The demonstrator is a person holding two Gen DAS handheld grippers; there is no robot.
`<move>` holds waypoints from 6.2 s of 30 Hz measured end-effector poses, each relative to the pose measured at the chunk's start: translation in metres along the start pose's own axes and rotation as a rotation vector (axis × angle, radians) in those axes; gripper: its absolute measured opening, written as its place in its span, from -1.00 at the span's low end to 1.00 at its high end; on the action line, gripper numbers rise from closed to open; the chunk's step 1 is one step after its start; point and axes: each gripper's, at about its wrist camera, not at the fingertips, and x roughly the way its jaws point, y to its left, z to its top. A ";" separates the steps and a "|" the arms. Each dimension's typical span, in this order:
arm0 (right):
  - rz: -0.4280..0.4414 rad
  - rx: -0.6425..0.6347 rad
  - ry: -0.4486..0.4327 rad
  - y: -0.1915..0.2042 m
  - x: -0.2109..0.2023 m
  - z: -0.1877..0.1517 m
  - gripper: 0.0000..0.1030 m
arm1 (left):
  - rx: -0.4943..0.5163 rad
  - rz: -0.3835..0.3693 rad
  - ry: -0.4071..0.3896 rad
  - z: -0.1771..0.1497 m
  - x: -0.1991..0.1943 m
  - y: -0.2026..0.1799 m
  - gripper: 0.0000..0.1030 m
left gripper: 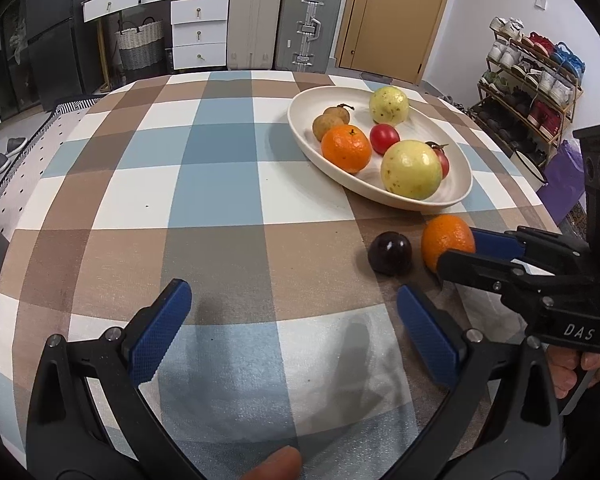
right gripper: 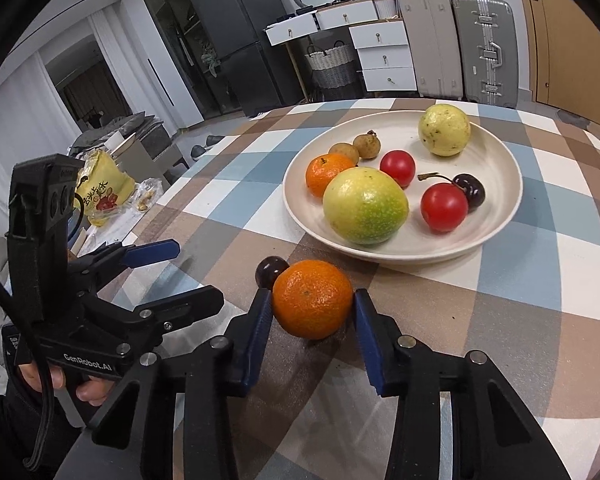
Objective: Organize fruits
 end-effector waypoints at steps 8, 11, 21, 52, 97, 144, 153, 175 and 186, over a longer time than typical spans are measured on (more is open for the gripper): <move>-0.044 0.064 -0.042 -0.019 -0.025 -0.008 -0.20 | 0.049 0.014 0.023 0.003 0.006 -0.018 0.99; -0.057 0.086 -0.056 -0.028 -0.034 -0.011 -0.19 | 0.066 -0.002 0.026 0.006 0.009 -0.026 0.90; -0.089 0.138 -0.081 -0.051 -0.054 -0.021 -0.20 | 0.205 -0.010 0.058 0.010 0.026 -0.063 0.26; -0.108 0.093 -0.144 -0.039 -0.089 -0.006 -0.20 | 0.158 -0.094 -0.087 0.041 -0.033 -0.060 -0.51; -0.178 0.063 -0.211 -0.072 -0.077 0.080 -0.20 | 0.151 -0.082 -0.160 0.140 0.004 -0.059 -0.51; -0.177 0.076 -0.076 -0.104 0.019 0.095 0.10 | 0.226 -0.029 -0.042 0.153 0.117 -0.084 -0.50; -0.192 0.093 -0.201 -0.097 -0.029 0.082 0.99 | 0.174 -0.011 -0.180 0.133 0.052 -0.068 0.85; -0.167 -0.058 -0.370 -0.045 -0.077 0.021 0.99 | 0.070 -0.043 -0.368 0.053 -0.021 -0.033 0.99; -0.208 -0.093 -0.410 -0.043 -0.080 0.012 0.99 | 0.035 -0.028 -0.422 0.046 -0.020 -0.026 0.99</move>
